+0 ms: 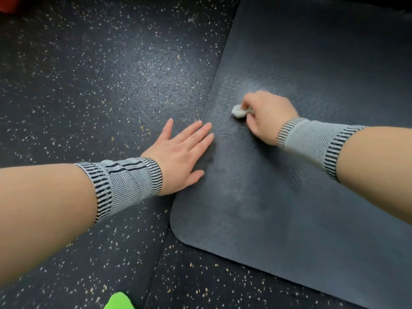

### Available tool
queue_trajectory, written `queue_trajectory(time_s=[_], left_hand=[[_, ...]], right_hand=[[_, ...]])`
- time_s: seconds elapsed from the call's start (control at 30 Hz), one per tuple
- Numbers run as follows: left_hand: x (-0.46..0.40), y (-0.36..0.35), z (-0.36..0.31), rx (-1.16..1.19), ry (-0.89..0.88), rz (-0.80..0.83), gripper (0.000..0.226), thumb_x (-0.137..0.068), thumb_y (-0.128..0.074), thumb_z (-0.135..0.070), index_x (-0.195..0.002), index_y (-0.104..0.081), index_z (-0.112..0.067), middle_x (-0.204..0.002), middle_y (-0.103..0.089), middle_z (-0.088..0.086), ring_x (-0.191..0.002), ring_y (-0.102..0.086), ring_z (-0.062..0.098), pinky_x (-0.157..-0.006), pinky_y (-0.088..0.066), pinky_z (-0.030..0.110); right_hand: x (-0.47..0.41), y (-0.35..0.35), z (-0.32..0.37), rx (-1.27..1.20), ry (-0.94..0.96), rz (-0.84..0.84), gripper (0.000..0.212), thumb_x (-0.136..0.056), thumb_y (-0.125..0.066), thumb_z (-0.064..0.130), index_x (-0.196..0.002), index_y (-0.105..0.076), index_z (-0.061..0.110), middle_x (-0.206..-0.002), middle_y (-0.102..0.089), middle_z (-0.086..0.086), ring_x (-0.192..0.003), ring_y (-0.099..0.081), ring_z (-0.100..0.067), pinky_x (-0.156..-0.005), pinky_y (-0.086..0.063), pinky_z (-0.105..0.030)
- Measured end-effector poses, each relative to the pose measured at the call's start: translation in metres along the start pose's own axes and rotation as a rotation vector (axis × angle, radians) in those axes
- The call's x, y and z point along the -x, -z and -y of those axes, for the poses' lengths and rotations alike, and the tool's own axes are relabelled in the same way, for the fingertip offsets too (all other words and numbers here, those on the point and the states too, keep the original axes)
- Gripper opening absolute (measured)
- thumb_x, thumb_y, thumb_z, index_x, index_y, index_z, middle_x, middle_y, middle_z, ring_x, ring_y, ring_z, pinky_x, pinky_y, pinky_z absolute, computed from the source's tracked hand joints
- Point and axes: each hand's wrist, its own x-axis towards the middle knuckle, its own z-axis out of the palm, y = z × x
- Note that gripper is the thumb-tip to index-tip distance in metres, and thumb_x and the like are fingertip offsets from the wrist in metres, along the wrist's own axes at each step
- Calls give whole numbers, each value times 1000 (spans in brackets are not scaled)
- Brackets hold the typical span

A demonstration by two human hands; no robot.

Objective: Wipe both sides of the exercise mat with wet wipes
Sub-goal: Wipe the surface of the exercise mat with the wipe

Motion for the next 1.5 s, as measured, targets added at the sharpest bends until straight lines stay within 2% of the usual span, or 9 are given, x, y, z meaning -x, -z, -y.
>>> queue_trajectory(time_s=[0.1, 0.27, 0.47, 0.63, 0.7, 0.8, 0.9, 1.27, 1.5], left_hand=[[-10, 12, -5, -101, 8, 147, 77, -99, -27, -57, -157, 3, -17, -164, 11, 0, -151, 7, 17, -118, 1, 62], [-15, 23, -7, -148, 29, 208, 75, -99, -28, -57, -157, 0, -18, -165, 6, -1, -151, 1, 15, -118, 0, 60], [-18, 28, -11, -185, 29, 223, 75, -99, -27, -58, -157, -3, -17, -165, 2, -1, -152, -3, 17, -118, 0, 60], [-17, 26, -8, -167, 19, 203, 76, -98, -27, -60, -157, -4, -18, -165, 1, -1, -152, -3, 17, -118, 0, 59], [-16, 26, -7, -149, 17, 190, 74, -98, -27, -59, -157, -7, -19, -165, 0, -2, -151, -5, 16, -118, 1, 59], [-19, 22, -4, -79, -4, 92, 61, -99, -32, -52, -152, -30, -23, -161, -22, -6, -147, -24, 16, -116, -3, 60], [-25, 22, -2, -18, 1, -37, 43, -96, -40, -40, -131, -60, -25, -141, -52, -12, -131, -47, 17, -114, -10, 63], [-11, 22, -1, 84, 31, 126, 61, -102, -34, -34, -157, -11, -23, -164, -2, -7, -150, -3, 14, -116, 1, 64], [9, 33, 29, -95, 79, 192, 65, -100, -32, -37, -157, -6, -20, -165, 6, -5, -151, 8, 15, -117, 2, 59]], right_hand=[[20, -6, 2, -36, -23, -4, 24, -90, -47, 21, -113, -52, 16, -109, -55, -10, -95, -58, -36, -76, -43, -37], [84, -9, 17, -72, 382, 206, 19, -85, -52, 18, -103, -56, 15, -99, -56, -10, -78, -61, -37, -63, -46, -38], [56, -3, -34, -58, -163, 9, 21, -88, -47, 21, -108, -50, 18, -106, -58, -9, -90, -59, -35, -79, -48, -39], [124, -11, 9, -56, 304, 322, 22, -87, -48, 22, -108, -51, 16, -105, -56, -7, -88, -60, -35, -71, -47, -38], [108, -7, -15, -2, 223, 250, 21, -87, -49, 24, -107, -51, 18, -105, -57, -5, -89, -60, -33, -71, -45, -37], [80, 2, -40, 8, -49, 100, 18, -86, -50, 25, -103, -50, 20, -102, -59, -2, -90, -59, -30, -72, -43, -33], [77, 15, -19, 8, -16, 129, 19, -87, -51, 24, -105, -52, 19, -101, -60, -1, -89, -59, -28, -76, -46, -35], [45, 63, 19, 112, 314, 153, 17, -89, -52, 18, -104, -58, 13, -105, -52, -6, -89, -54, -27, -67, -34, -30], [33, -5, 48, -71, 629, 207, 13, -78, -47, 12, -81, -59, 9, -77, -55, -11, -57, -58, -31, -48, -45, -31]])
